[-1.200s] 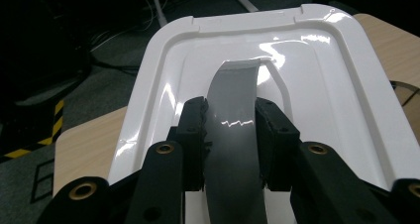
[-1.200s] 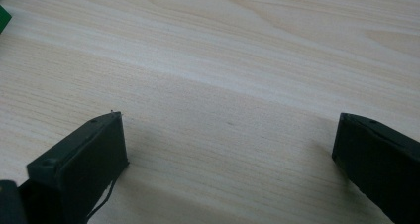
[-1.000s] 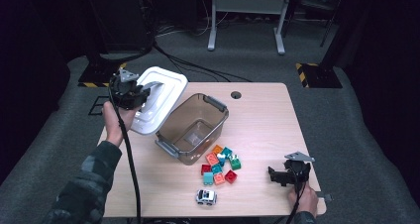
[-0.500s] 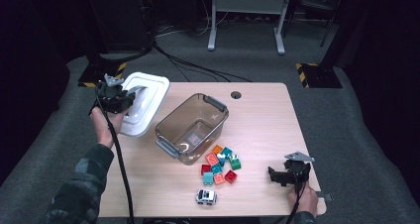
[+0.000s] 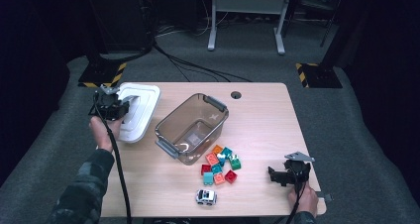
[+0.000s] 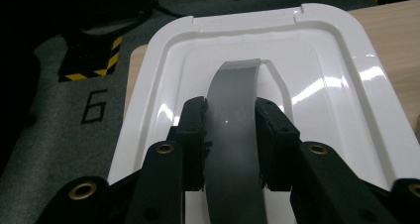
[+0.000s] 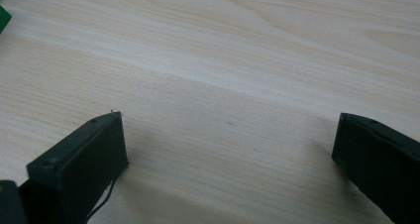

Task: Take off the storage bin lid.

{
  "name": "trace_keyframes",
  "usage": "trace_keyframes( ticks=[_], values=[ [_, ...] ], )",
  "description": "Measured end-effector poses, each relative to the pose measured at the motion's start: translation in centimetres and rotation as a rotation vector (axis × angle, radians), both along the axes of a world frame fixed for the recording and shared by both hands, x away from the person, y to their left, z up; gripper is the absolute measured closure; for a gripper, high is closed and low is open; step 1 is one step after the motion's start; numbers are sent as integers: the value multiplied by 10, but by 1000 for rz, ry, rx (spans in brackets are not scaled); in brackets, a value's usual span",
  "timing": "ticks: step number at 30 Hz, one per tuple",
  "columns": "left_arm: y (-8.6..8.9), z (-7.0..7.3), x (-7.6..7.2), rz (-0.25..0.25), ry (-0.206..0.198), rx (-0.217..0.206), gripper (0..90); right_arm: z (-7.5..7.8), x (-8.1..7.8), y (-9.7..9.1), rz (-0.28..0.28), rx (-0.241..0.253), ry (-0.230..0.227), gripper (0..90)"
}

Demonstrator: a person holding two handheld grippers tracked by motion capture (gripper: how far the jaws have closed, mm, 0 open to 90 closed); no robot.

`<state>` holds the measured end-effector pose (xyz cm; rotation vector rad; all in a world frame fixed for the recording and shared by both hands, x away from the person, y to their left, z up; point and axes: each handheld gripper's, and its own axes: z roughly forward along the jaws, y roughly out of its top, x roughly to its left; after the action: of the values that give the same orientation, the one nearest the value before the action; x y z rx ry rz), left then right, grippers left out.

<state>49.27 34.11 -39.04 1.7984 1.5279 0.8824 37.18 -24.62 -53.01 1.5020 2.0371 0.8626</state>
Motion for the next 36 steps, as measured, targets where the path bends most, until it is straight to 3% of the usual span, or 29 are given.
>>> trace_keyframes(
  ticks=[16,19,24,28,30,36],
  values=[
    [17,-58,3,88,96,-39,676,0,0,0,0,0,0,0],
    [19,-64,3,92,107,-50,676,0,0,0,0,0,0,0],
    [17,-78,5,84,137,-21,675,0,0,0,0,0,0,0],
    [17,-85,7,86,154,-36,675,0,0,0,-1,-2,-1,0],
    [16,-88,7,94,141,-30,674,0,0,0,0,0,0,0],
    [16,-96,9,84,165,-13,670,0,0,0,0,-3,-1,0]
  ],
)
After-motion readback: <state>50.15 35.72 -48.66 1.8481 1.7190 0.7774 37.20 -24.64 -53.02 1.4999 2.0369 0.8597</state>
